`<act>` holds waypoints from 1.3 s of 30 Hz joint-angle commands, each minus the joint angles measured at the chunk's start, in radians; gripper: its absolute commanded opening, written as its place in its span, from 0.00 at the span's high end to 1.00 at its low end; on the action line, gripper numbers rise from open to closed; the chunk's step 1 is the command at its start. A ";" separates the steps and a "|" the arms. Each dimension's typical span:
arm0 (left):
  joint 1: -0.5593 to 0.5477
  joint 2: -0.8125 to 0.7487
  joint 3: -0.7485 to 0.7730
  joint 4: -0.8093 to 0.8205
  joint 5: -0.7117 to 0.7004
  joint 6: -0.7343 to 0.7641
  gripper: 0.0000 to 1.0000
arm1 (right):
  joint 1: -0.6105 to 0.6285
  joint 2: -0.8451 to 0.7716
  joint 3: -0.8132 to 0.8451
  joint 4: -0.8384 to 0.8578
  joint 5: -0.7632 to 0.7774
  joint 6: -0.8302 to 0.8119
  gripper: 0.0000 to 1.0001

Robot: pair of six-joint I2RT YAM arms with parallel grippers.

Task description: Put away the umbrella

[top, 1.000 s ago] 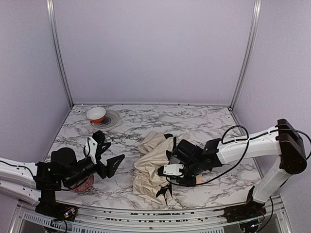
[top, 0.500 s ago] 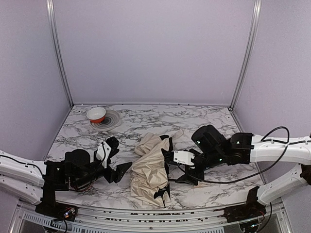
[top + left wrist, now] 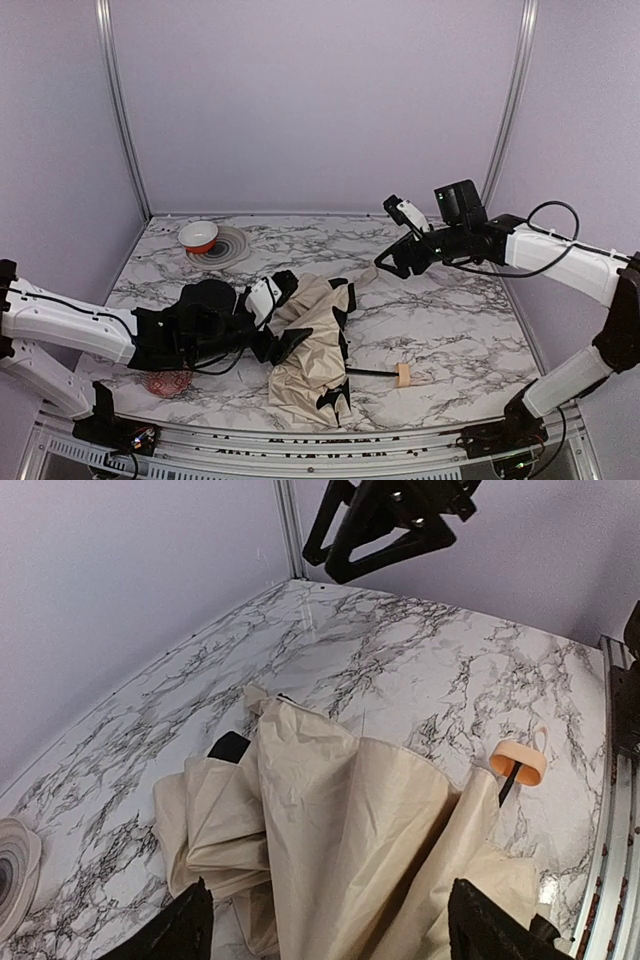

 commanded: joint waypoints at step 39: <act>-0.024 0.525 0.265 -0.310 0.435 0.060 0.65 | -0.096 0.654 0.162 0.386 -0.649 0.723 0.35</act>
